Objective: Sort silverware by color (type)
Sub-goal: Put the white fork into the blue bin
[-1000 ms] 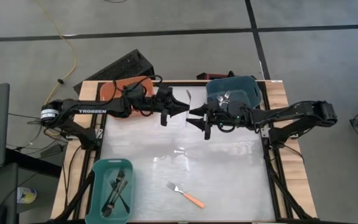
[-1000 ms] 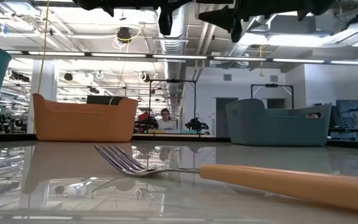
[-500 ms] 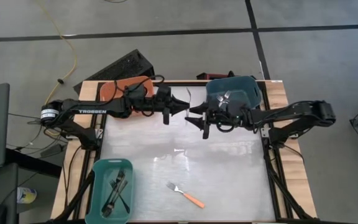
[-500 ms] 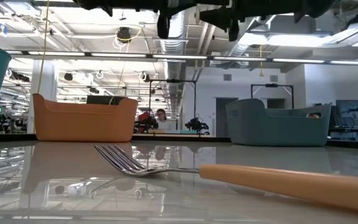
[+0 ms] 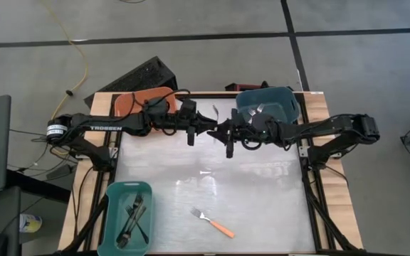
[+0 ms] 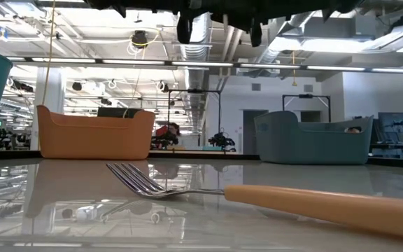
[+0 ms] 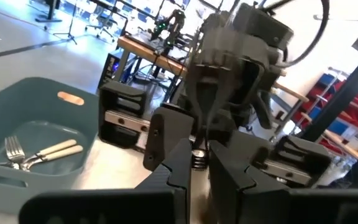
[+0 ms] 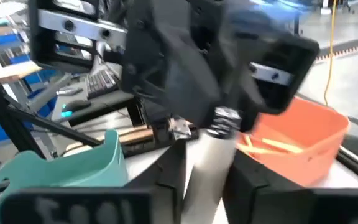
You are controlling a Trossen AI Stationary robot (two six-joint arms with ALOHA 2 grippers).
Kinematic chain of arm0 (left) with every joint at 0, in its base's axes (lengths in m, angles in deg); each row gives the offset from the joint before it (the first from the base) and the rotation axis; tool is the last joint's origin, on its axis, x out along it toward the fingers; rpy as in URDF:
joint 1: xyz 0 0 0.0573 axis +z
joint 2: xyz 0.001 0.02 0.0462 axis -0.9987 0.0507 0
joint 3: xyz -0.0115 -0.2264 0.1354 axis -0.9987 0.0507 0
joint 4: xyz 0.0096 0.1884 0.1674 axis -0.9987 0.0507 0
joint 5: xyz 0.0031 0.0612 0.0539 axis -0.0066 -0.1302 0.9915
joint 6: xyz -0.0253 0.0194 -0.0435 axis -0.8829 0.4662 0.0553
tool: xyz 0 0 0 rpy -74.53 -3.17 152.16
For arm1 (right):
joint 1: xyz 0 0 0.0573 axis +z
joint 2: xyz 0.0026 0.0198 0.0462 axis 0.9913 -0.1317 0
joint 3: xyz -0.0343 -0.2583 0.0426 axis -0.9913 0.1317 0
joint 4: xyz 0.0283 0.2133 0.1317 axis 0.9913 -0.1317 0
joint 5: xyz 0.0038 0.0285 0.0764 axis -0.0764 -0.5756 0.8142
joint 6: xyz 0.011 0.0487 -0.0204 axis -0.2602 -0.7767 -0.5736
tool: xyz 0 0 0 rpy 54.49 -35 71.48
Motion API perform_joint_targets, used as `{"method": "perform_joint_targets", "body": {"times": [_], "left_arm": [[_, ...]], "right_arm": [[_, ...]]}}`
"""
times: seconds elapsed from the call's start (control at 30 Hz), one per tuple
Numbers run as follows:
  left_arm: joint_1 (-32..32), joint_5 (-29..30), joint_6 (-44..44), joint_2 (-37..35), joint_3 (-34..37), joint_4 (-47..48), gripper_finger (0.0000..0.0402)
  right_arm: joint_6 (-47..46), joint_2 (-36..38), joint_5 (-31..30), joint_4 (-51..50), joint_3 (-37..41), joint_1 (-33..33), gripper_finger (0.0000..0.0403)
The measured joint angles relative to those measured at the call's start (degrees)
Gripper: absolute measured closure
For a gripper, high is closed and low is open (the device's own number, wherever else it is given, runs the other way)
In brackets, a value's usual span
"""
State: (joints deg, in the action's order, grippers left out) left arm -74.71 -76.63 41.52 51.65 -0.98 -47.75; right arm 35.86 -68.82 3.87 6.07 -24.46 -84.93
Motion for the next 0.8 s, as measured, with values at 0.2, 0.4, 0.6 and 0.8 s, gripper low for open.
{"method": "perform_joint_targets", "body": {"times": [0.2,0.4,0.6,0.8], "left_arm": [[-0.1,0.2,0.8,0.0,0.0,0.4,0.0381],[-0.1,2.6,0.1,0.0,-0.1,6.8,0.0325],[1.6,3.2,1.7,-1.9,-0.1,13.2,0.0245],[5.9,3.6,2.4,-8.7,-0.1,27.0,0.0207]], "right_arm": [[-2.0,2.2,0.1,-4.9,-0.1,-0.4,0.0324],[-4.2,5.3,0.1,-10.8,0.0,-1.9,0.0324],[-4.2,10.7,0.1,-22.1,0.0,-4.6,0.0324],[-0.9,18.8,-6.2,-42.2,-0.1,-11.7,0.0324]]}}
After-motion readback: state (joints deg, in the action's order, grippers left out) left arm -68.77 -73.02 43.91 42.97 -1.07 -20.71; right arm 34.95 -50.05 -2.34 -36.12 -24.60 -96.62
